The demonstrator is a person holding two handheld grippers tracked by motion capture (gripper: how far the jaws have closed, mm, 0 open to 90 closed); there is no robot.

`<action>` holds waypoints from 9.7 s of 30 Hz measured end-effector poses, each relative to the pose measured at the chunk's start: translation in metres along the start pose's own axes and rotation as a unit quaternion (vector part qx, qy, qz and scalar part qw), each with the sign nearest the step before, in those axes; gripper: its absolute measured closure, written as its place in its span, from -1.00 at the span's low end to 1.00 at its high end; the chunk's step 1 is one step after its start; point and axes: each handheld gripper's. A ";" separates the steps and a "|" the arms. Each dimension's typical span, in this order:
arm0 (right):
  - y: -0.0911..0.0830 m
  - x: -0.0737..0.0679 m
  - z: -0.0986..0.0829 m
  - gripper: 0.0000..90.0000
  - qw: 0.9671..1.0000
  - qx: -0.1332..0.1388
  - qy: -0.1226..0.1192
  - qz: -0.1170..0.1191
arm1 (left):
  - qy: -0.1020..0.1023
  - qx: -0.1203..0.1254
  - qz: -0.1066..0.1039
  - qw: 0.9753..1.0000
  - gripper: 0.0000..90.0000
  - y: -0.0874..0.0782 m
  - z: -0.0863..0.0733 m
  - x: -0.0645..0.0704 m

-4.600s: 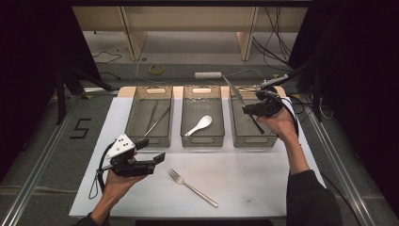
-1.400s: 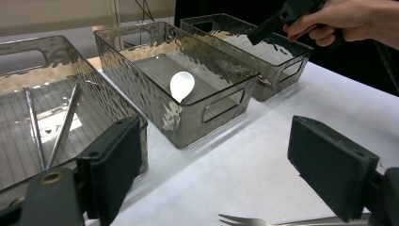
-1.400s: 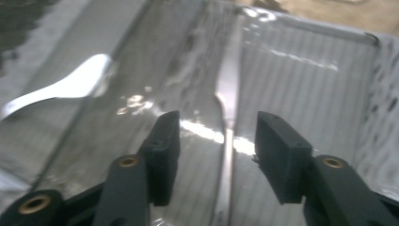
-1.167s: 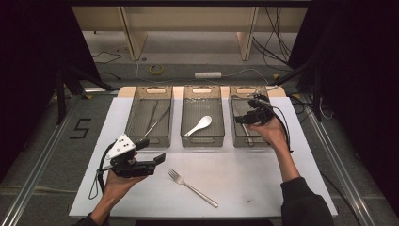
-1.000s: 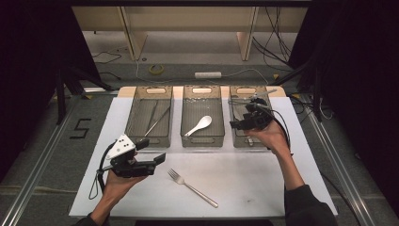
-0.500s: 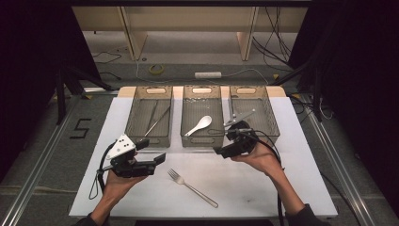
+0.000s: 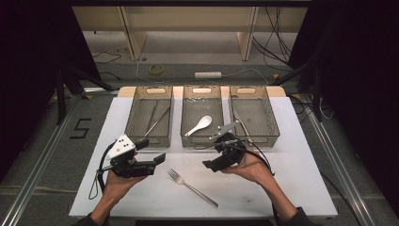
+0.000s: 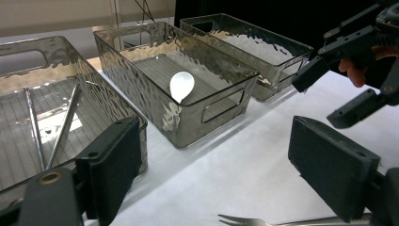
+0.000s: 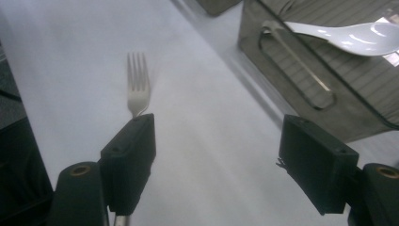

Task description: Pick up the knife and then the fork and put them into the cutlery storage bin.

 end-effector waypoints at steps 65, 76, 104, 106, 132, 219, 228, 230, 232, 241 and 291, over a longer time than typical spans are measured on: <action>0.082 -0.056 -0.009 0.33 0.981 -0.147 -0.110 0.061 | 0.000 0.001 0.001 1.000 -0.61 0.000 0.000 0.000; 0.085 -0.060 -0.009 0.49 0.979 -0.157 -0.115 0.052 | 0.001 0.001 0.001 1.000 -0.61 -0.001 0.000 0.000; 0.086 -0.058 -0.005 0.87 0.977 -0.172 -0.120 0.047 | 0.004 -0.001 0.002 1.000 -0.61 0.000 0.000 0.000; 0.086 -0.058 -0.005 0.87 0.976 -0.174 -0.126 0.046 | 0.004 -0.001 0.002 1.000 -0.62 0.000 0.000 0.000; 0.040 -0.016 -0.003 0.88 0.991 -0.093 -0.081 0.056 | 0.001 0.003 0.003 1.000 -0.61 -0.001 0.000 -0.001; -0.028 0.200 -0.022 0.89 0.967 0.038 0.227 -0.112 | -0.004 0.003 0.002 1.000 -0.61 -0.001 -0.001 -0.001; -0.017 0.199 -0.027 0.88 0.967 0.027 0.225 -0.116 | -0.004 0.003 0.002 1.000 -0.61 -0.001 -0.001 -0.001; -0.014 0.199 -0.029 0.88 0.967 0.023 0.227 -0.116 | -0.004 0.003 0.002 1.000 -0.62 -0.001 -0.001 -0.001; -0.012 0.199 -0.030 0.88 0.966 0.024 0.229 -0.117 | -0.004 0.003 0.002 1.000 -0.61 -0.001 -0.001 -0.001; -0.006 0.199 -0.029 0.88 0.965 0.020 0.232 -0.118 | -0.004 0.004 0.002 1.000 -0.61 -0.001 -0.001 0.000; -0.031 0.137 -0.029 -0.28 0.961 0.139 0.206 -0.124 | -0.001 0.001 0.002 1.000 -0.62 0.000 -0.001 0.000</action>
Point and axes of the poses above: each handheld gripper's, and its own axes: y roughly forward along the jaws, z roughly out of its top, x roughly to its right, and after that the axes turned 2 degrees about -y, right-handed
